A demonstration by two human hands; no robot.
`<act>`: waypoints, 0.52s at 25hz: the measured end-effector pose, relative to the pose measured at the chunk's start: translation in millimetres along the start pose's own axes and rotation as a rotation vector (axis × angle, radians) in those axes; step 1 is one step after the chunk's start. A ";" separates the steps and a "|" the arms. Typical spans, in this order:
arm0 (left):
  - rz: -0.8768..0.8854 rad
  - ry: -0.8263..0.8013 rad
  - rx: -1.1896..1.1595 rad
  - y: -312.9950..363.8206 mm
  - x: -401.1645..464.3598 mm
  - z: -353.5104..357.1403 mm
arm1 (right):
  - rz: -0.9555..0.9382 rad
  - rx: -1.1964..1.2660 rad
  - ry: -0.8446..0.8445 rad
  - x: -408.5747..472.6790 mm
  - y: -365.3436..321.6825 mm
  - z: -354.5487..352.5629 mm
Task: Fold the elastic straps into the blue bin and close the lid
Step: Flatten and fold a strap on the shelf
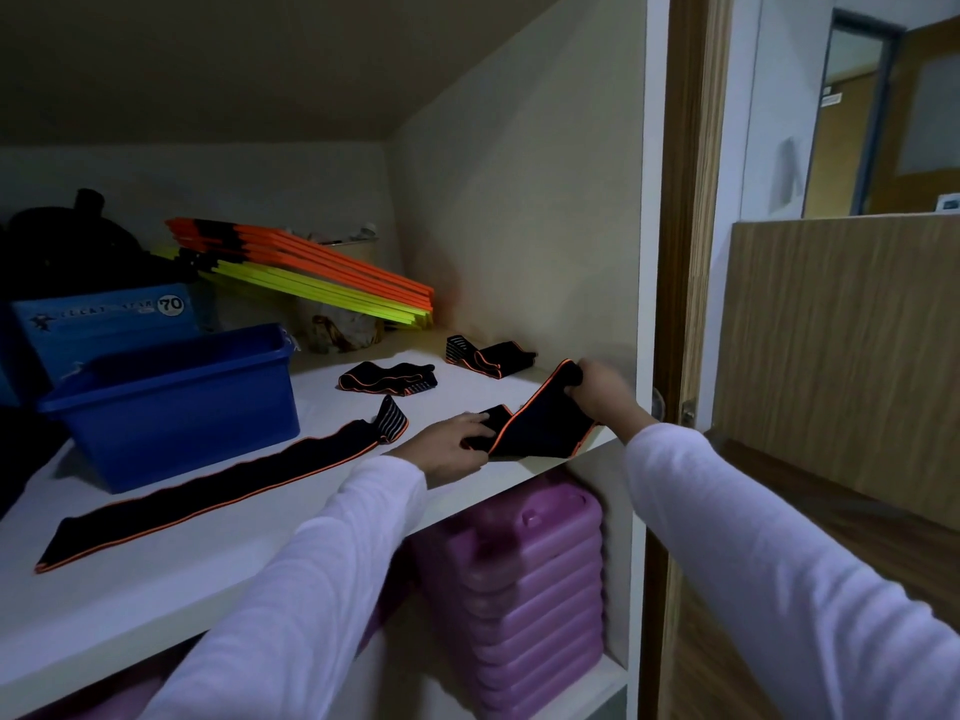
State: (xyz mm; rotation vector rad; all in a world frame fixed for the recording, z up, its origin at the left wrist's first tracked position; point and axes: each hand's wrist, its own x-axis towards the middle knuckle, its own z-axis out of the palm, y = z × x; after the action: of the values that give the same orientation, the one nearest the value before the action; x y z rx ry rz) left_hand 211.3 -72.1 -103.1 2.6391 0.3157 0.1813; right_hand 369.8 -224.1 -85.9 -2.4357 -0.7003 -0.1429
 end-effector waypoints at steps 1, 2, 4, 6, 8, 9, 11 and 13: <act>-0.013 0.009 -0.029 -2.8 -1.7 -0.5 | 0.006 -0.002 0.005 -0.6 0.8 -0.1; -0.018 0.011 -0.048 -5.6 -4.1 -1.6 | 0.012 -0.005 0.009 -1.2 1.2 -0.1; -0.010 0.016 -0.054 -9.6 -10.1 -5.1 | 0.022 -0.013 0.017 -2.7 1.4 -0.7; -0.003 0.041 -0.037 -14.1 -16.1 -8.7 | 0.033 -0.016 0.020 -4.2 -0.4 -1.9; 0.014 0.070 -0.019 -19.5 -21.9 -11.5 | 0.041 -0.020 0.025 -4.4 -3.2 -1.4; 0.015 0.084 -0.013 -22.6 -24.5 -13.9 | 0.046 -0.020 0.028 -4.5 -5.0 -0.6; -0.010 0.111 -0.034 -28.0 -29.4 -18.8 | 0.063 -0.010 0.038 -4.4 -8.5 0.6; -0.040 0.146 -0.109 -35.7 -35.5 -23.9 | 0.083 0.008 0.043 -4.6 -12.3 1.0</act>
State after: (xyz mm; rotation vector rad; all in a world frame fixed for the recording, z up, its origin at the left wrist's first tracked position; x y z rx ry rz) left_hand 166.0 -39.9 -101.5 2.5148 0.3952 0.3681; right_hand 359.5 -217.2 -81.6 -2.4421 -0.5790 -0.1593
